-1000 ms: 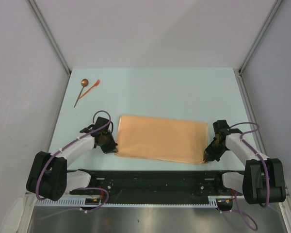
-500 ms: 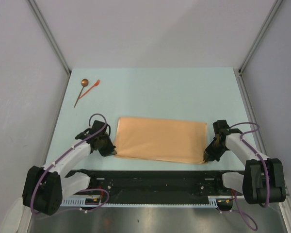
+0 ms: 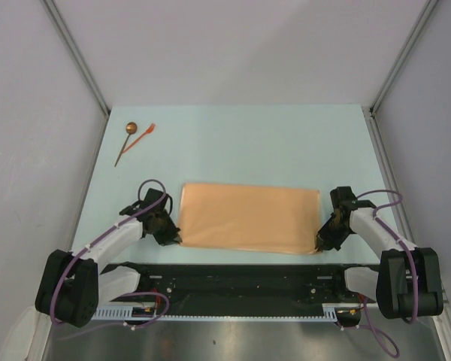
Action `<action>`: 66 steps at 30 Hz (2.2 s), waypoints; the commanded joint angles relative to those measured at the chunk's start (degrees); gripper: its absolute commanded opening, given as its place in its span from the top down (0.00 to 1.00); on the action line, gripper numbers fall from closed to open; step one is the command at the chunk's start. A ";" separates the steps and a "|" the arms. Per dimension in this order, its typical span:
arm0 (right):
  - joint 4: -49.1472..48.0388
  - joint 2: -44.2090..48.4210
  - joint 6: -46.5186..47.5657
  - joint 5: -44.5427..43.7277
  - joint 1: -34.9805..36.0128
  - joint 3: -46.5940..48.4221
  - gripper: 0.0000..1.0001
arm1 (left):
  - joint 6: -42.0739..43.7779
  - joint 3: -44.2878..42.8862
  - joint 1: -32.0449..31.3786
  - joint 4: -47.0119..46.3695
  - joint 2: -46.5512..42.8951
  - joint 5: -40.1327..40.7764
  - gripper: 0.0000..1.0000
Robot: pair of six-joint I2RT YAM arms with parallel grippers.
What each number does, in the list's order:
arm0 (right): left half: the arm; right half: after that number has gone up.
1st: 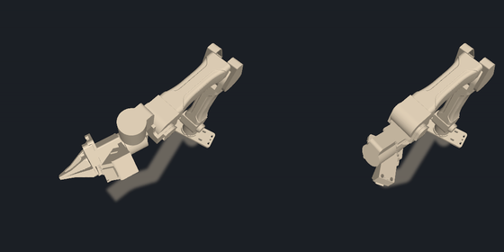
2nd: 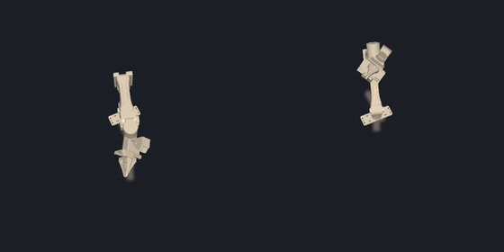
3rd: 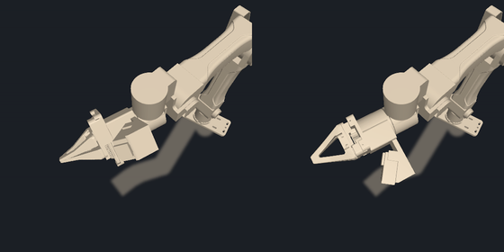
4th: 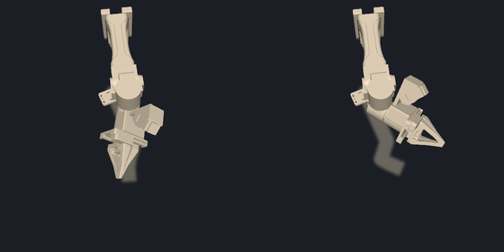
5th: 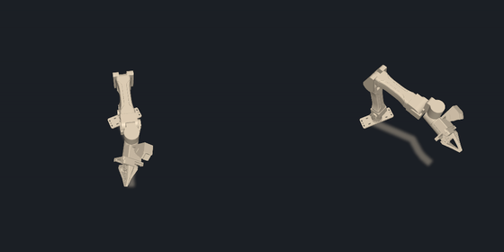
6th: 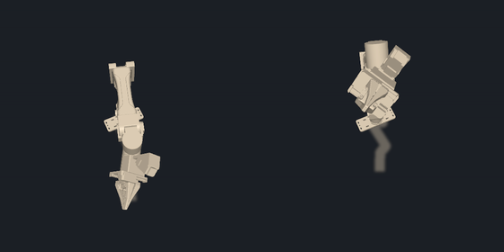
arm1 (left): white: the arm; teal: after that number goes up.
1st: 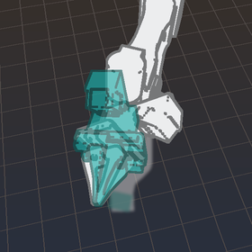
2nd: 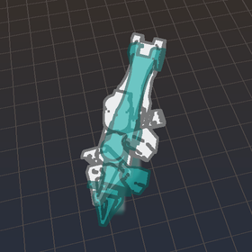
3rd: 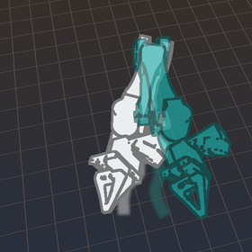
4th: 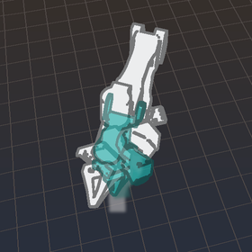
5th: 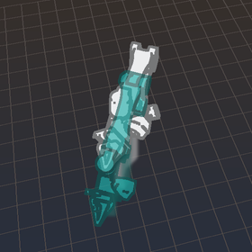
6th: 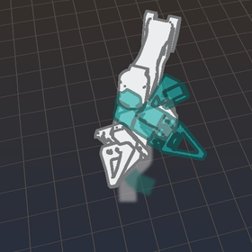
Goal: Fold the napkin into a case and place the utensils inside
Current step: Fold and flatten the napkin at the center of the board, then smooth out the rectangle-folded napkin at the center of the board.
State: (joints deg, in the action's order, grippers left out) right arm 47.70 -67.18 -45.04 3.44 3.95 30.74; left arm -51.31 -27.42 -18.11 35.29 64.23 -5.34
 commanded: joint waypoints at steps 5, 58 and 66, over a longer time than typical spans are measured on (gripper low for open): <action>1.07 3.28 -1.90 -3.18 -0.08 0.10 0.63 | -3.44 -0.60 -0.35 8.11 -2.96 0.86 0.43; -53.68 -16.85 13.57 36.55 -9.14 7.66 0.70 | 5.17 -15.73 6.68 -29.48 19.01 -10.12 0.92; -58.42 -25.10 12.60 37.34 -10.88 7.32 0.71 | 3.85 -15.92 10.02 -27.64 26.21 -5.66 1.00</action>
State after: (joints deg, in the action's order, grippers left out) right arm -8.32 -87.96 -31.81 40.10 -5.50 38.06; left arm -46.04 -43.11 -9.54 6.63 87.46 -14.66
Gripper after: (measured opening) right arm 0.299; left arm 0.004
